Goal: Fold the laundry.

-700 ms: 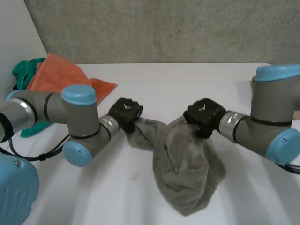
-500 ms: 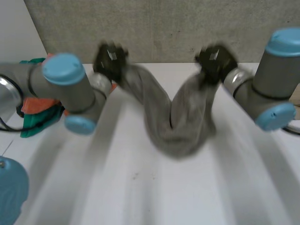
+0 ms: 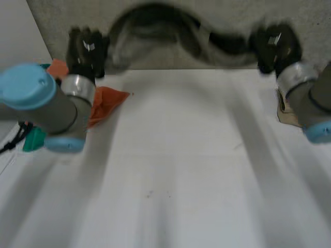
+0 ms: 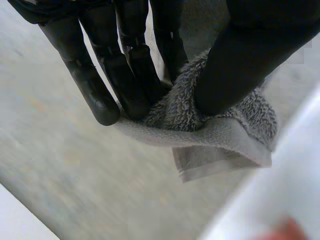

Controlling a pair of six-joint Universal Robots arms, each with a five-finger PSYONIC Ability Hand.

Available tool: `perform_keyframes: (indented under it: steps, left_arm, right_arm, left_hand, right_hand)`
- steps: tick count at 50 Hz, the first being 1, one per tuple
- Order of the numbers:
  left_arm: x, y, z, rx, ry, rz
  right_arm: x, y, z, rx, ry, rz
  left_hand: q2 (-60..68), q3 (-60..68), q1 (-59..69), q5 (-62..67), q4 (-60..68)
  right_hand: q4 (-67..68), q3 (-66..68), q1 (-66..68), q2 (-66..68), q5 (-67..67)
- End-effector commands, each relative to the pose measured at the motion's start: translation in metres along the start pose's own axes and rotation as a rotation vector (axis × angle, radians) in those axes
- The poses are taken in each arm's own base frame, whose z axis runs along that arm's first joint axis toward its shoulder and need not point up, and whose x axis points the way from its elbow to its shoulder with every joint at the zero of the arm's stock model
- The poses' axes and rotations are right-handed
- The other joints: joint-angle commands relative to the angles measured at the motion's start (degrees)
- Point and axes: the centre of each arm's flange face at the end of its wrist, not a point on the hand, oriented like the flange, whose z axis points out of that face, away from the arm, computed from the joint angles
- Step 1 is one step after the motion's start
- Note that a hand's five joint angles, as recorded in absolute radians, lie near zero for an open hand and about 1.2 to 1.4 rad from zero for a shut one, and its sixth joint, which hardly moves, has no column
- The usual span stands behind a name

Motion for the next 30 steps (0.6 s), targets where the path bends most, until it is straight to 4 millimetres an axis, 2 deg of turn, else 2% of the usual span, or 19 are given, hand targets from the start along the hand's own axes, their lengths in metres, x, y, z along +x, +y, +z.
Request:
perform_keyframes:
  steps: [1,4,7,8,14,19,22,27,28,29,30]
  left_arm:
    - [0.022,0.034,-0.048,-0.157,0.106,0.007]
    - [0.021,0.034,-0.059,-0.177,0.117,0.011]
    - [0.017,0.034,-0.073,-0.201,0.127,0.015]
    - [0.017,0.033,-0.076,-0.207,0.130,0.015]
    - [0.010,0.025,-0.100,-0.242,0.172,0.016]
    - [0.005,0.020,-0.119,-0.304,0.212,0.019]
    - [0.004,0.019,-0.132,-0.363,0.248,0.022]
    - [0.004,0.019,-0.160,-0.495,0.339,0.036]
    - [0.004,0.019,-0.164,-0.513,0.353,0.039]
    - [0.005,0.019,-0.167,-0.532,0.367,0.044]
    - [0.005,0.020,-0.170,-0.546,0.379,0.047]
  right_arm:
    - [-0.038,0.063,-0.045,-0.305,-0.223,-0.035]
    - [-0.035,0.081,-0.067,-0.438,-0.295,-0.085]
    - [-0.029,0.090,-0.082,-0.525,-0.352,-0.117]
    - [-0.025,0.089,-0.091,-0.556,-0.386,-0.137]
    - [-0.012,0.075,-0.115,-0.608,-0.437,-0.211]
    - [-0.013,0.069,-0.134,-0.649,-0.499,-0.249]
    - [-0.011,0.061,-0.143,-0.657,-0.525,-0.272]
    - [0.004,0.055,-0.154,-0.702,-0.538,-0.298]
    - [0.007,0.053,-0.153,-0.694,-0.530,-0.302]
    - [0.010,0.050,-0.152,-0.687,-0.519,-0.302]
    - [0.014,0.045,-0.149,-0.666,-0.491,-0.301]
  left_hand:
    - [11.32,11.68,14.75,15.15,10.90]
    - [11.32,11.68,14.75,15.15,10.90]
    - [11.32,11.68,14.75,15.15,10.90]
    - [11.32,11.68,14.75,15.15,10.90]
    - [11.32,11.68,14.75,15.15,10.90]
    - [11.32,11.68,14.75,15.15,10.90]
    - [11.32,11.68,14.75,15.15,10.90]
    - [11.32,11.68,14.75,15.15,10.90]
    - [11.32,11.68,14.75,15.15,10.90]
    - [11.32,11.68,14.75,15.15,10.90]
    - [11.32,11.68,14.75,15.15,10.90]
  right_hand:
    - [11.81,12.02,18.81,12.22,14.23]
    - [11.81,12.02,18.81,12.22,14.23]
    - [11.81,12.02,18.81,12.22,14.23]
    - [11.81,12.02,18.81,12.22,14.23]
    - [11.81,12.02,18.81,12.22,14.23]
    - [11.81,12.02,18.81,12.22,14.23]
    - [11.81,12.02,18.81,12.22,14.23]
    - [11.81,12.02,18.81,12.22,14.23]
    - [9.21,9.42,16.20,9.61,11.63]
    - [-2.64,-2.43,4.35,-2.24,-0.22]
    - [-23.58,-23.37,-16.58,-23.17,-21.16]
